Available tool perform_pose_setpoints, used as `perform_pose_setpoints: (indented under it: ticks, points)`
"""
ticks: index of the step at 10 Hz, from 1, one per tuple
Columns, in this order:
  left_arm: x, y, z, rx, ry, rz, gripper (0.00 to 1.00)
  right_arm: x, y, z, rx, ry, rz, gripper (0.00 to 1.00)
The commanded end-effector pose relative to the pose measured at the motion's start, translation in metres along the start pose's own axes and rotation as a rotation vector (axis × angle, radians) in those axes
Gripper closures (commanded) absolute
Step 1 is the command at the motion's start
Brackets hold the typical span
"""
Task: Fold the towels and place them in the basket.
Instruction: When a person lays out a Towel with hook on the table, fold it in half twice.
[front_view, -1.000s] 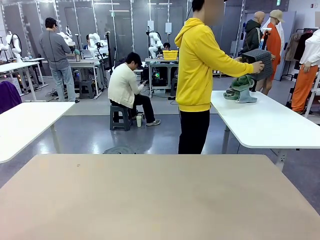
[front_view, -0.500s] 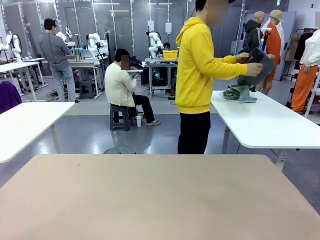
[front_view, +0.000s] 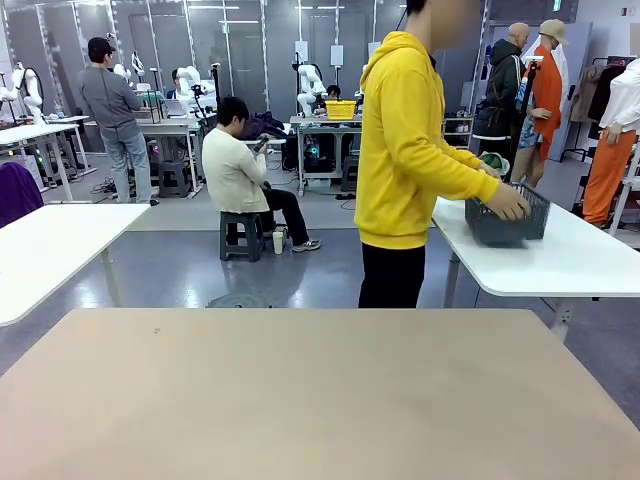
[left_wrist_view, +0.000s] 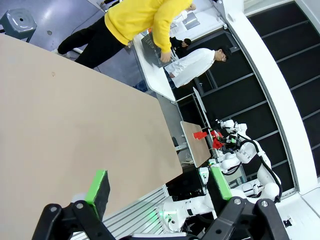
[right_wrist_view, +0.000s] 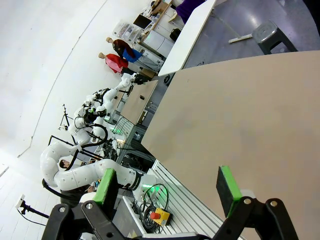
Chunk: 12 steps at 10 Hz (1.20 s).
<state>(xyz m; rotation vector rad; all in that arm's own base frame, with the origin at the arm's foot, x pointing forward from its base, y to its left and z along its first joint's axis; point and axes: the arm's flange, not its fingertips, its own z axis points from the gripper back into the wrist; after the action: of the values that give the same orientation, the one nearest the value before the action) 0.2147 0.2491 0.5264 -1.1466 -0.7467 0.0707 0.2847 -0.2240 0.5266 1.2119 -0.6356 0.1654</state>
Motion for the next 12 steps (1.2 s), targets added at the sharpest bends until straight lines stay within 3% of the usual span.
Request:
perform_pose_setpoints:
  ticks: [1,12]
  points:
    - [0.0028,-0.0023,0.0018,-0.012,0.001,-0.015,0.00,0.0002,0.0005,0.0012,0.009,0.000,0.014,0.00]
    - [0.0028,-0.0023,0.0018,-0.012,0.001,-0.015,0.00,0.0002,0.0005,0.0012,0.009,0.000,0.014,0.00]
